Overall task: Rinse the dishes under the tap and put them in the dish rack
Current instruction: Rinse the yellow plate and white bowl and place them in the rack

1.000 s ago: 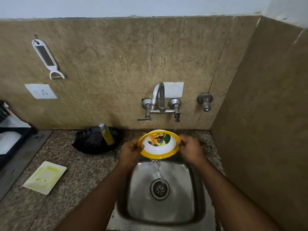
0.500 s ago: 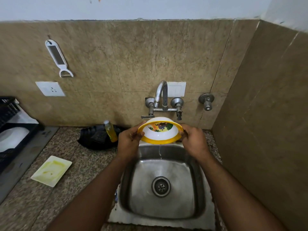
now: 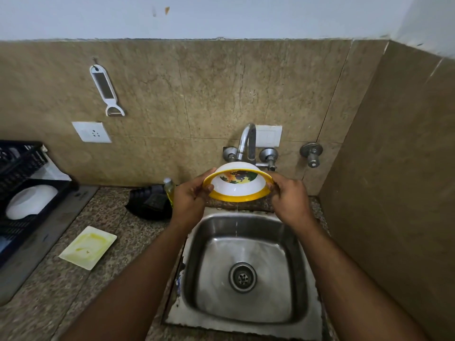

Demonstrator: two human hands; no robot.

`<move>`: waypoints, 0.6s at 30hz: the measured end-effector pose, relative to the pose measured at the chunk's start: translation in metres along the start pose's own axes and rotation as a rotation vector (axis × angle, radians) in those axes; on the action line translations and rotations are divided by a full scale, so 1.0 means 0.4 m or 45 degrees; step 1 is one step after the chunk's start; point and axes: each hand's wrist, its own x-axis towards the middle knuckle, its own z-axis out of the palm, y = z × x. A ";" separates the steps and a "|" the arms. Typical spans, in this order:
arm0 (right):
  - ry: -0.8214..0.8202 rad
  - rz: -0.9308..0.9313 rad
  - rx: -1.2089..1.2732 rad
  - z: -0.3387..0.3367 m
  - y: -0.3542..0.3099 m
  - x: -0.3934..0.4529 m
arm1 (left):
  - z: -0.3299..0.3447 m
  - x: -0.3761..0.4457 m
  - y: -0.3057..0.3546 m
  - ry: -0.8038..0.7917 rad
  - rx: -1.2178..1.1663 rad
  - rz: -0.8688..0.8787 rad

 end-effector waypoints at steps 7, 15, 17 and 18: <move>0.039 -0.024 0.004 -0.019 -0.023 -0.002 | -0.008 -0.001 0.019 -0.018 0.023 0.009; 0.058 -0.046 -0.021 -0.038 -0.034 -0.006 | -0.006 -0.004 0.040 -0.022 0.056 0.033; 0.057 -0.043 -0.022 -0.043 -0.038 -0.013 | -0.005 -0.006 0.038 -0.020 0.069 0.042; 0.057 -0.040 -0.024 -0.044 -0.038 -0.017 | -0.005 -0.007 0.034 -0.018 0.076 0.036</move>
